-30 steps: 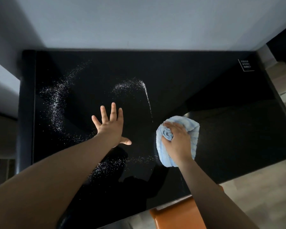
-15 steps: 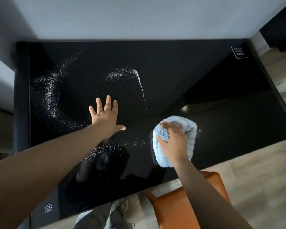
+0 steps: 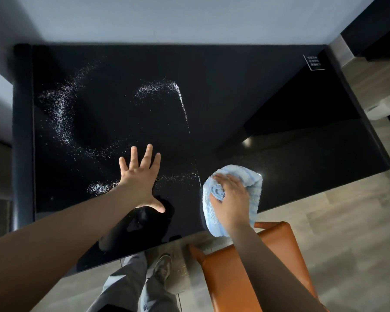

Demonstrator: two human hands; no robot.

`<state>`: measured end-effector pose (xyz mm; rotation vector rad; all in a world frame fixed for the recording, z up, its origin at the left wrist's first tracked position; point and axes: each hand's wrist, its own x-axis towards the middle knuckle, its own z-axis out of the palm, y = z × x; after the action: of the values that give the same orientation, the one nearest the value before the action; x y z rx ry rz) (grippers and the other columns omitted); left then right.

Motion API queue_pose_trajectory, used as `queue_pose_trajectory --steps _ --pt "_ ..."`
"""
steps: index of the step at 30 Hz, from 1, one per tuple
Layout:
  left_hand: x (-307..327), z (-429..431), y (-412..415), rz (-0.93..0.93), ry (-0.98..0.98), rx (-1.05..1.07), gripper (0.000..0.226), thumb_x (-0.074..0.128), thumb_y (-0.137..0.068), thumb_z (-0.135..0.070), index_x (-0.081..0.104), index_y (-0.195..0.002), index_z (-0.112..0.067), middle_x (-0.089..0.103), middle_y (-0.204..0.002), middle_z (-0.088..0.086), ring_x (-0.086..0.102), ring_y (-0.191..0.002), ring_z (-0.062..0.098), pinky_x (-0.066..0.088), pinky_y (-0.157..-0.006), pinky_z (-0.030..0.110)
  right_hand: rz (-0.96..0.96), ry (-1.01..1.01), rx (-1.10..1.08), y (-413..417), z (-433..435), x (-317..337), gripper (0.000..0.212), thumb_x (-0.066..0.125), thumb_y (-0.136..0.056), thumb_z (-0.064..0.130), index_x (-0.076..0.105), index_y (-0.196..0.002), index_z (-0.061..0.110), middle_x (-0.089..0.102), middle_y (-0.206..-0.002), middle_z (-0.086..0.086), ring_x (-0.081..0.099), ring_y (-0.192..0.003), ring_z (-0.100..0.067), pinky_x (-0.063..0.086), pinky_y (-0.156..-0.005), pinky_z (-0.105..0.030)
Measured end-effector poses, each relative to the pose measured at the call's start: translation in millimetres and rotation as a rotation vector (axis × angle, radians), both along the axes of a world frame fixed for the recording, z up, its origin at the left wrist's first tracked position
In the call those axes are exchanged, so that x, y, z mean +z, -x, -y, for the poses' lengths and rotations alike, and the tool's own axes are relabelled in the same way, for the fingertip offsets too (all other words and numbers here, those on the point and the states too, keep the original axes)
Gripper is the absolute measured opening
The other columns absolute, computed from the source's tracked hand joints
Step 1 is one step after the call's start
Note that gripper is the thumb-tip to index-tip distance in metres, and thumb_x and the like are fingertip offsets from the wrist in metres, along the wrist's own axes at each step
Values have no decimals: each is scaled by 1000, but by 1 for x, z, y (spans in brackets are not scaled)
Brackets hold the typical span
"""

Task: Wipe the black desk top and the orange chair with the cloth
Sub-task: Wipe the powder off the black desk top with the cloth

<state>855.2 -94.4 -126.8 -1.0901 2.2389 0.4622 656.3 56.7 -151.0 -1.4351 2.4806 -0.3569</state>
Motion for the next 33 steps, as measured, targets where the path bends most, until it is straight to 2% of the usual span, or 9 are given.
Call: queue_pose_trajectory --steps 7,11,14,17,20,22,26,29,33 --pt "0 -1 1 29 17 -1 154 67 -45 -85 -25 -148 -17 -35 -153 10 -23 -141 46 5 -114 64 -5 53 7 -11 -37 4 41 69 -77 19 65 -117 21 66 -116 9 56 -116 -11 49 -96 -36" --pt "0 -1 2 33 21 -2 154 66 -45 -86 -25 -148 -18 -35 -153 9 -22 -141 46 5 -115 63 29 74 -44 -20 -59 4 42 74 -73 15 68 -114 19 68 -116 7 58 -117 -16 51 -94 -40" --pt "0 -1 1 28 22 -1 154 66 -44 -86 -25 -148 -18 -35 -153 9 -22 -141 46 5 -115 63 20 35 -28 -24 -69 7 37 54 -82 28 67 -116 20 66 -119 8 57 -119 -13 50 -95 -37" --pt "0 -2 1 14 27 -2 155 66 -43 -86 -24 -149 -18 -35 -153 9 -21 -141 46 5 -114 63 47 -8 -12 -25 -78 10 46 39 -85 35 66 -117 18 66 -120 6 55 -119 -10 49 -95 -38" --pt "2 -2 0 4 27 1 154 67 -43 -85 -23 -149 -19 -34 -154 8 -21 -141 46 5 -115 62 146 -63 -54 -30 -88 22 37 58 -85 26 64 -120 17 61 -124 0 53 -119 -18 44 -100 -43" --pt "2 -2 0 3 28 -2 155 67 -43 -86 -23 -149 -18 -33 -154 8 -20 -142 46 6 -115 62 181 -108 -81 -32 -93 33 38 69 -82 19 64 -120 16 59 -124 -4 51 -118 -23 41 -101 -41" --pt "7 -1 0 -4 23 -7 152 68 -45 -85 -21 -150 -18 -31 -155 8 -19 -142 45 6 -115 61 221 -159 -121 -32 -95 56 36 66 -87 21 62 -122 17 57 -126 -3 49 -118 -19 35 -99 -26" --pt "17 6 -2 -45 -4 9 141 71 -54 -77 -11 -152 -18 -22 -158 6 -13 -145 42 10 -116 58 248 -123 -155 -26 -84 72 39 63 -88 22 59 -127 22 55 -128 -1 49 -120 -18 36 -99 -25" --pt "34 24 -16 -244 -67 146 115 74 -69 -61 12 -154 -14 8 -160 5 13 -147 28 24 -117 42 181 -15 -178 -20 -40 95 35 65 -87 23 63 -122 23 59 -121 0 53 -112 -18 39 -93 -23"
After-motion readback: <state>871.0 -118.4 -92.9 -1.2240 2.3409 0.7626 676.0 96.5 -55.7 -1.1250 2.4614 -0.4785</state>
